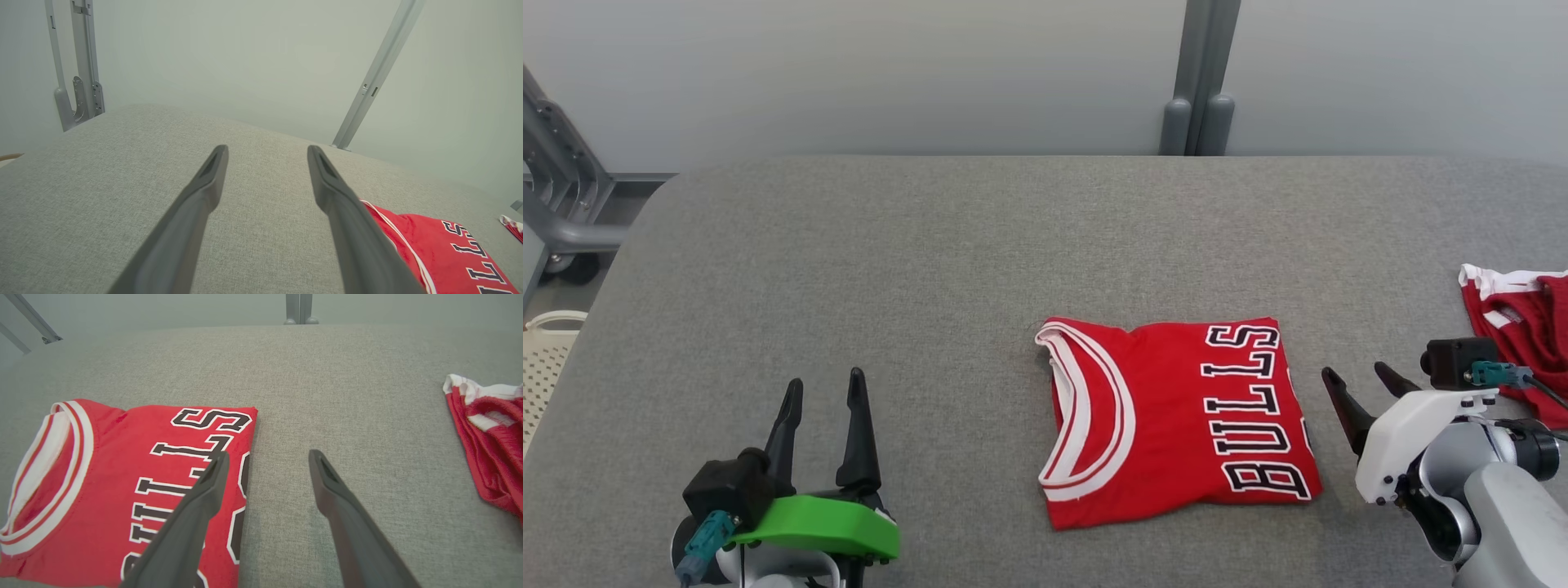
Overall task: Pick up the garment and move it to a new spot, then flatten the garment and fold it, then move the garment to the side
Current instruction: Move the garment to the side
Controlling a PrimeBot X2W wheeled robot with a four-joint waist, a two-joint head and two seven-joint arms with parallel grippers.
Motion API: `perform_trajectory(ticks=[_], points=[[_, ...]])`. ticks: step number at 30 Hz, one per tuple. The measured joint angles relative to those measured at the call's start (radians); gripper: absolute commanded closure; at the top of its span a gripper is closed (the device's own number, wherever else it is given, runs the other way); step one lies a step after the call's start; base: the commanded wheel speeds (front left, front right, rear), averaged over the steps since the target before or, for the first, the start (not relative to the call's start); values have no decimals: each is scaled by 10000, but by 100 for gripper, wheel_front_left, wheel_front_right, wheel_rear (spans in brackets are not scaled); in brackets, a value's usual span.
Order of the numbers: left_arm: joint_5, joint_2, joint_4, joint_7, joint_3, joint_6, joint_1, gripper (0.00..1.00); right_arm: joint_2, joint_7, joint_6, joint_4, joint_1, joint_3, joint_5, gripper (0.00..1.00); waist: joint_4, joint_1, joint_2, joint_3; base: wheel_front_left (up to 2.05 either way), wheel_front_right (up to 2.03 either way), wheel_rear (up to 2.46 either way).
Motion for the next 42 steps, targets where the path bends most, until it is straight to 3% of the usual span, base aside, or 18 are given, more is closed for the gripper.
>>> perform_trajectory(ticks=[6,22,23,24,25,26,35,42], points=[[71,-2,-23,-13,-27,2,-109,0,-414,1074,0,360,-185,343,1446,0,362,0,0,245,0,0,0],[159,12,59,-27,-67,-2,-339,0,-886,2220,-2,1866,-1124,1354,3411,0,1418,0,0,842,0,0,0],[161,10,61,-29,-67,-2,-339,0,-913,2230,-2,1904,-1162,1434,3478,19,1439,0,0,853,0,0,0],[167,8,63,-27,-71,-2,-339,0,-932,2232,-2,1923,-1204,1530,3568,53,1447,0,0,862,0,0,0],[167,4,63,-29,-71,-2,-339,0,-953,2215,-2,1914,-1235,1626,3639,71,1444,0,0,866,0,0,0],[169,-2,63,-29,-75,-2,-339,0,-974,2127,-2,1910,-1265,1705,3697,100,1434,0,0,870,0,0,0],[244,-8,6,-31,-169,-46,-335,0,-1436,1429,4,1814,-1791,2405,3682,100,926,0,0,853,0,0,0],[270,-96,-153,-33,-320,-90,-356,0,-2153,1319,2,1593,-2712,2717,3269,100,-208,0,0,900,0,0,0]])
